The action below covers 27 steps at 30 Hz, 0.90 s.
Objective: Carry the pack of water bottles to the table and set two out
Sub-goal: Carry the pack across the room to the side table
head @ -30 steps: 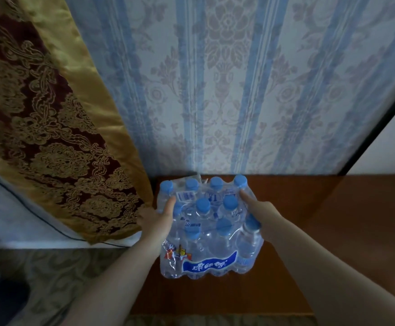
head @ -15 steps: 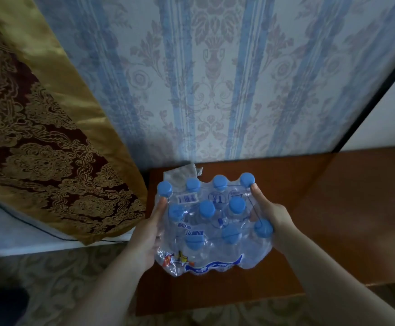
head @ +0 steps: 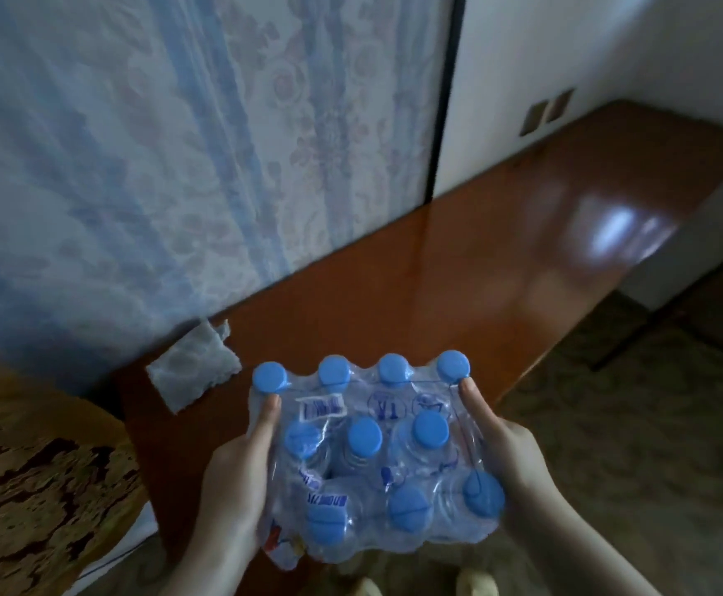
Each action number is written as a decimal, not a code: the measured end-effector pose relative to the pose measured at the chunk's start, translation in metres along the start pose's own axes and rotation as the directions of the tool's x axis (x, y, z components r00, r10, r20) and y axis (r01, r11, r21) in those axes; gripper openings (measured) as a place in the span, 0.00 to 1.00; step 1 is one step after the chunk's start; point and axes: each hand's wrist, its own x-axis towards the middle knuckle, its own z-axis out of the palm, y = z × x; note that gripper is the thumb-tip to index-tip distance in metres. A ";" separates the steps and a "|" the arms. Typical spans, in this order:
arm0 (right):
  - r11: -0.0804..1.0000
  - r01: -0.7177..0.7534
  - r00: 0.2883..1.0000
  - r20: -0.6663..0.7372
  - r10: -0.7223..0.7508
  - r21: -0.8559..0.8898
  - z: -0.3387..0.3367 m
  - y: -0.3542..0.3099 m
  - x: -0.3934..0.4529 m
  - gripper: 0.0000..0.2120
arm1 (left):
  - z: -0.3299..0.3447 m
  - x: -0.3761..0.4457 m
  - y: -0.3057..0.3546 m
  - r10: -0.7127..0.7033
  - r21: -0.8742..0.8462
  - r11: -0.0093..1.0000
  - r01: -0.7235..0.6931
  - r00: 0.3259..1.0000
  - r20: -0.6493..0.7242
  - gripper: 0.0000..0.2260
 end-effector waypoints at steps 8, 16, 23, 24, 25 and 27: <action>0.978 -0.005 0.933 -0.352 0.080 0.209 -0.101 0.043 -0.046 0.48 | 0.084 -0.022 -0.003 0.003 0.153 0.986 -0.062 0.932 0.363 0.25; 0.887 0.070 0.808 -0.547 0.217 0.456 -0.231 0.111 -0.124 0.32 | 0.205 -0.123 -0.045 -0.019 0.285 0.942 -0.177 0.819 0.574 0.22; 0.772 0.265 0.693 -0.671 0.264 0.578 -0.362 0.185 -0.217 0.57 | 0.285 -0.261 -0.110 -0.112 0.325 0.920 -0.218 0.649 0.752 0.22; 0.757 0.281 0.680 -0.679 0.276 0.589 -0.380 0.196 -0.231 0.57 | 0.296 -0.279 -0.124 -0.143 0.342 0.915 -0.212 0.622 0.769 0.21; 0.746 0.294 0.666 -0.688 0.289 0.597 -0.397 0.208 -0.244 0.56 | 0.305 -0.294 -0.138 -0.162 0.352 0.910 -0.217 0.596 0.786 0.21; 0.721 0.312 0.642 -0.697 0.320 0.619 -0.430 0.234 -0.267 0.53 | 0.323 -0.327 -0.164 -0.192 0.375 0.895 -0.241 0.552 0.812 0.23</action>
